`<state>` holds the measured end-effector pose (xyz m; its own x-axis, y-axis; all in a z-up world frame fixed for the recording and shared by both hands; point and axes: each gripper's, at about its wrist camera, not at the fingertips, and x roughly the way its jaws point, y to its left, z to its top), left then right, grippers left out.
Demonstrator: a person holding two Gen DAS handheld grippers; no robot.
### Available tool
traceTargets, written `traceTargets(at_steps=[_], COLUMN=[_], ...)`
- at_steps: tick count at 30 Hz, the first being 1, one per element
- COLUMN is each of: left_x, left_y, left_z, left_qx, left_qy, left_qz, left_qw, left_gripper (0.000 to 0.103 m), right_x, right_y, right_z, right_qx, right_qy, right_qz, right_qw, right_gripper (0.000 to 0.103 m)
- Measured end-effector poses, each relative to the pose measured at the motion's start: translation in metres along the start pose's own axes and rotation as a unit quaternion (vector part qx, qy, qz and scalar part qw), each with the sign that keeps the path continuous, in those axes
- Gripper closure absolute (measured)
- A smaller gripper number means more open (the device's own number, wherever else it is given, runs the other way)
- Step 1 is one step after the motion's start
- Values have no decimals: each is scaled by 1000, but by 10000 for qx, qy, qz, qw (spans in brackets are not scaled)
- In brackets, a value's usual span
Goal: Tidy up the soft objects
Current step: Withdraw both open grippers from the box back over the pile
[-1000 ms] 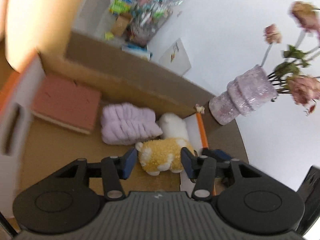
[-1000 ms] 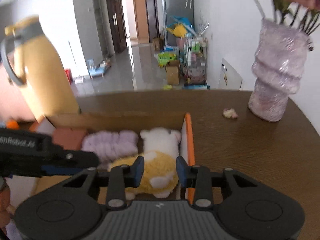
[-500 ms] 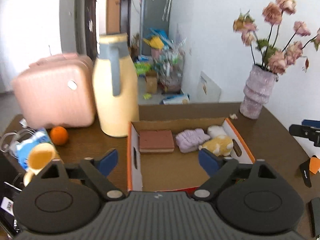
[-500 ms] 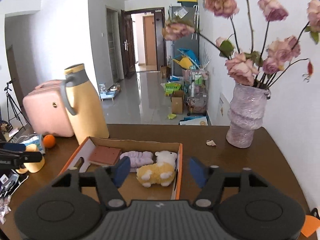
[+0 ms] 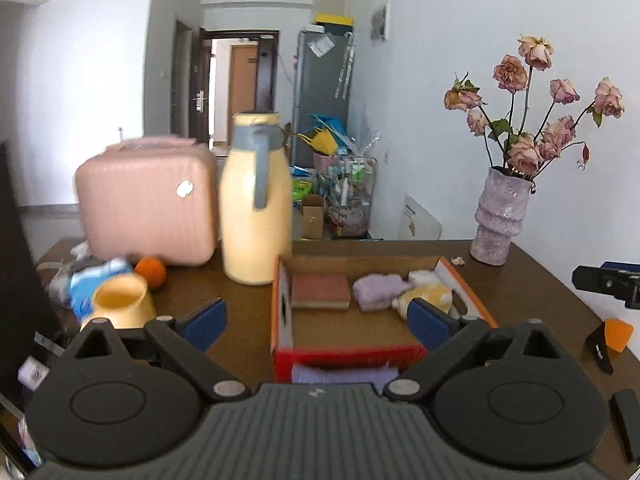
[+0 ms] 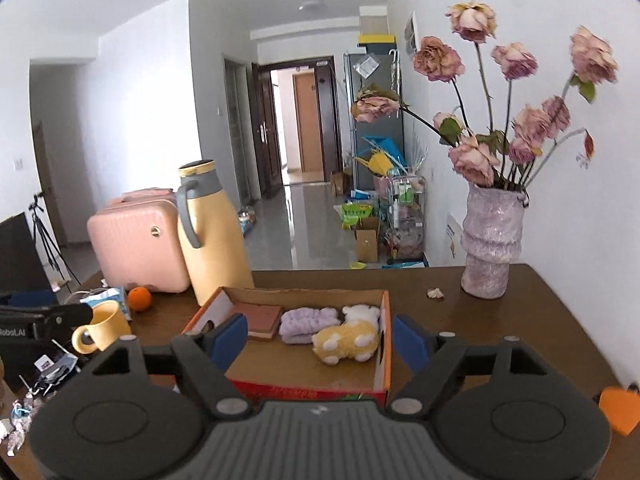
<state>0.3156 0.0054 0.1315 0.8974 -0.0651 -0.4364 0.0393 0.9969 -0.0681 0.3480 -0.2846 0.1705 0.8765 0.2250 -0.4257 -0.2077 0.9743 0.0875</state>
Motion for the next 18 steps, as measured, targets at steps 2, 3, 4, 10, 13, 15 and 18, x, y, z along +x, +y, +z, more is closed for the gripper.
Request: traceTargets(at_steps=[2, 3, 4, 10, 13, 15, 18], left_x=[-18, -27, -38, -101, -126, -138, -147], left_y=[4, 6, 8, 19, 21, 19, 15], left_z=[-33, -47, -63, -159, -200, -218, -230], left_qx=[-27, -27, -15, 84, -79, 10, 173], left_qy=[-172, -262, -343, -773, -632, -470, -387], left_qz=[-9, 11, 55, 15, 18, -49, 24], left_qw=[9998, 9997, 9994, 9970, 9980, 9989, 9991], left_gripper=[4, 4, 4, 1, 0, 0, 0], right_x=[-11, -17, -25, -77, -107, -127, -147], right_y=[3, 5, 7, 24, 40, 49, 57], right_z=[-22, -34, -48, -150, -206, -244, -287], right_qx=[25, 7, -10, -88, -331, -262, 35], right_qy=[-92, -131, -200, -609, -809, -825, -537], right_qz=[22, 22, 44, 12, -34, -51, 199], right_qw=[10000, 9999, 9998, 9981, 9962, 9962, 9984], right_gripper=[24, 24, 24, 23, 20, 19, 19])
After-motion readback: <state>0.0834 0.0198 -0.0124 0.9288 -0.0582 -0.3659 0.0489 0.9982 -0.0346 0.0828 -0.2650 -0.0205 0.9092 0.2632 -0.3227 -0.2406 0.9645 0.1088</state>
